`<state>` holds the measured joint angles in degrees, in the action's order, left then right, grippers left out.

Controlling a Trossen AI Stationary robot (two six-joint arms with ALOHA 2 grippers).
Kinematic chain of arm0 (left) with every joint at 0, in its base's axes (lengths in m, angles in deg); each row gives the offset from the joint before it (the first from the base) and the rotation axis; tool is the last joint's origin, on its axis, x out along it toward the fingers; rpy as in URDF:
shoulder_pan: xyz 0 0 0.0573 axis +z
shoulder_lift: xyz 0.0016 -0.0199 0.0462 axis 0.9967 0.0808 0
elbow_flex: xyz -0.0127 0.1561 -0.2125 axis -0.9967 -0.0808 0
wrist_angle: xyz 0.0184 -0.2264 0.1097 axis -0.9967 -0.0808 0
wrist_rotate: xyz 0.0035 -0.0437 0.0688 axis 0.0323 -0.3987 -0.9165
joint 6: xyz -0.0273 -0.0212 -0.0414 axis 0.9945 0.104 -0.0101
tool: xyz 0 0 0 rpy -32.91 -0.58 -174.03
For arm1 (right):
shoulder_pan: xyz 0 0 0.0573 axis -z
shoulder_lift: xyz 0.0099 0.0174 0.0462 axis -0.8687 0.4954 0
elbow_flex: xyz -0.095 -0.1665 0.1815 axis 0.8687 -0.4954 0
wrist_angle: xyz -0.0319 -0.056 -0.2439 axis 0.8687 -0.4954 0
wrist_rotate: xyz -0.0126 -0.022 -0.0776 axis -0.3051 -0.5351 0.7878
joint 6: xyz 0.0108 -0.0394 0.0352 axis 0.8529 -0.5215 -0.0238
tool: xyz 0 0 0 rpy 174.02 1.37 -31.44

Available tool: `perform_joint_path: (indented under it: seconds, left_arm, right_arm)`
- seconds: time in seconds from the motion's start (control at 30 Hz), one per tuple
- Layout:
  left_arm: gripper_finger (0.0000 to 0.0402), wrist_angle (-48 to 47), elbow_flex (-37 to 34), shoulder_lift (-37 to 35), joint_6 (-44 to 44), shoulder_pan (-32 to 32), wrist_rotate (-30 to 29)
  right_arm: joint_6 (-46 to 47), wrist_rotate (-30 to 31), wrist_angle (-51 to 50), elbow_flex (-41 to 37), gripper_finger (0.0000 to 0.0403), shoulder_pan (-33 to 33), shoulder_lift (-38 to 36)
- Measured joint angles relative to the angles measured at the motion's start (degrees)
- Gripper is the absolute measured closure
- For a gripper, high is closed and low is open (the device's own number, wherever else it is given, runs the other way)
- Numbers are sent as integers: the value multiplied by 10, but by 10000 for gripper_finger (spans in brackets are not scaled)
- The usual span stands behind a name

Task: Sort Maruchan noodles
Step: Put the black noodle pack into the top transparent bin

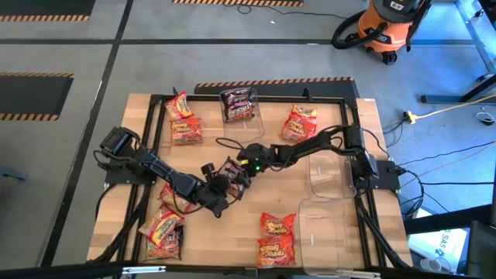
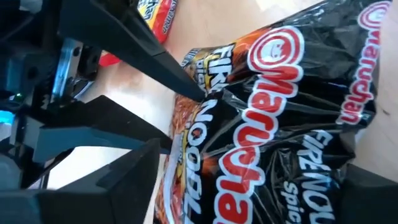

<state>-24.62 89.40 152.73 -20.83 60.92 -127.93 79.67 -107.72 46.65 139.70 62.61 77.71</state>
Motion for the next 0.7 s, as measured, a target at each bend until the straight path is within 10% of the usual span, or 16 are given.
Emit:
perform_joint_path:
  seconds: [0.37,0.7]
  left_arm:
    - [215,0,0,-9,-4,0,-8]
    - [215,-46,1,-96,-18,-1,109]
  right_arm:
    - [-20,8,7,2,228,0,0]
    - [-61,8,6,3,271,-1,-3]
